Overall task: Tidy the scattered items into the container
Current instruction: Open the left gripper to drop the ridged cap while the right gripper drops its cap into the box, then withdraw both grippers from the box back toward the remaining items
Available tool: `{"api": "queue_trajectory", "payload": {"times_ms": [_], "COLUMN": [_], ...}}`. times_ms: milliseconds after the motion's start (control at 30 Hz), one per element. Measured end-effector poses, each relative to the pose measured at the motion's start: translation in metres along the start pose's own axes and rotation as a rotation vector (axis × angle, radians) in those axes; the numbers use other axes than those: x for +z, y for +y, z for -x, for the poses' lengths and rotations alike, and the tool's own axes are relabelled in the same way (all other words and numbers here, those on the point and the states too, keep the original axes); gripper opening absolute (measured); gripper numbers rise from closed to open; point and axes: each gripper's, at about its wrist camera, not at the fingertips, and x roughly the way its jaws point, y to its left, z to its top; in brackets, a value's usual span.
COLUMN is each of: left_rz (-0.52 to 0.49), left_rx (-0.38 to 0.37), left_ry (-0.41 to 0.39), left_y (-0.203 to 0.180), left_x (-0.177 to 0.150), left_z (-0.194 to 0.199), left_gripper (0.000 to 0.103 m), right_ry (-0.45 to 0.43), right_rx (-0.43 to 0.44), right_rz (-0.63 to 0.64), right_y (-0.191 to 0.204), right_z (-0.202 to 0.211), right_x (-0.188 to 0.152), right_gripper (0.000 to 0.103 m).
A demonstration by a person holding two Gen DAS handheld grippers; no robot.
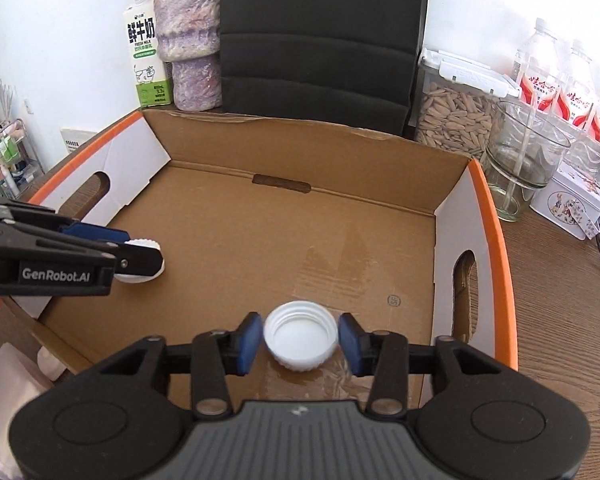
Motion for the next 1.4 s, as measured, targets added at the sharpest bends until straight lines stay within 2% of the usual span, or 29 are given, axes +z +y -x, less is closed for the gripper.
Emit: {"api": "queue_trajectory", "payload": {"times_ms": [33, 67, 100, 167, 233, 267, 300, 367, 600, 933, 1200, 1400], "left_rz": [-0.003, -0.004, -0.005, -0.011, -0.010, -0.006, -0.004, 0.002, 0.008, -0.001, 0.000, 0.020], "left_rx": [0.004, 0.011, 0.019, 0.025, 0.024, 0.024, 0.020, 0.002, 0.008, 0.001, -0.007, -0.004], "left_ry": [-0.008, -0.013, -0.022, -0.036, -0.043, -0.052, -0.064, -0.083, -0.108, -0.195, -0.264, -0.333], "left_y": [0.000, 0.000, 0.000, 0.001, 0.002, 0.003, 0.004, 0.005, 0.002, -0.005, -0.009, -0.008], "left_x": [0.000, 0.000, 0.001, 0.001, 0.002, 0.002, 0.002, 0.002, 0.001, -0.012, -0.033, -0.057], "left_z": [0.002, 0.004, 0.006, 0.011, 0.015, 0.018, 0.021, 0.028, 0.049, 0.104, 0.150, 0.186], "left_gripper": [0.046, 0.058, 0.065, 0.070, 0.087, 0.100, 0.103, 0.103, 0.103, 0.103, 0.103, 0.103], "right_ry": [-0.008, -0.017, -0.022, -0.031, -0.037, -0.043, -0.051, -0.060, -0.091, -0.188, -0.258, -0.313], "right_rx": [-0.004, -0.009, -0.015, -0.026, -0.025, -0.025, -0.025, -0.026, -0.035, -0.058, -0.074, -0.082], "right_rz": [0.004, 0.008, 0.010, 0.019, 0.022, 0.023, 0.026, 0.031, 0.022, 0.022, 0.020, 0.027], "right_y": [0.000, 0.001, 0.001, 0.003, 0.004, 0.004, 0.004, 0.006, 0.009, 0.016, 0.017, 0.019], "right_z": [0.002, 0.005, 0.007, 0.012, 0.017, 0.020, 0.023, 0.028, 0.051, 0.112, 0.161, 0.201], "right_x": [0.000, 0.001, 0.001, 0.002, 0.002, 0.002, 0.002, 0.001, 0.000, -0.012, -0.040, -0.074], "right_gripper": [0.074, 0.078, 0.085, 0.089, 0.094, 0.098, 0.103, 0.103, 0.103, 0.103, 0.103, 0.103]}}
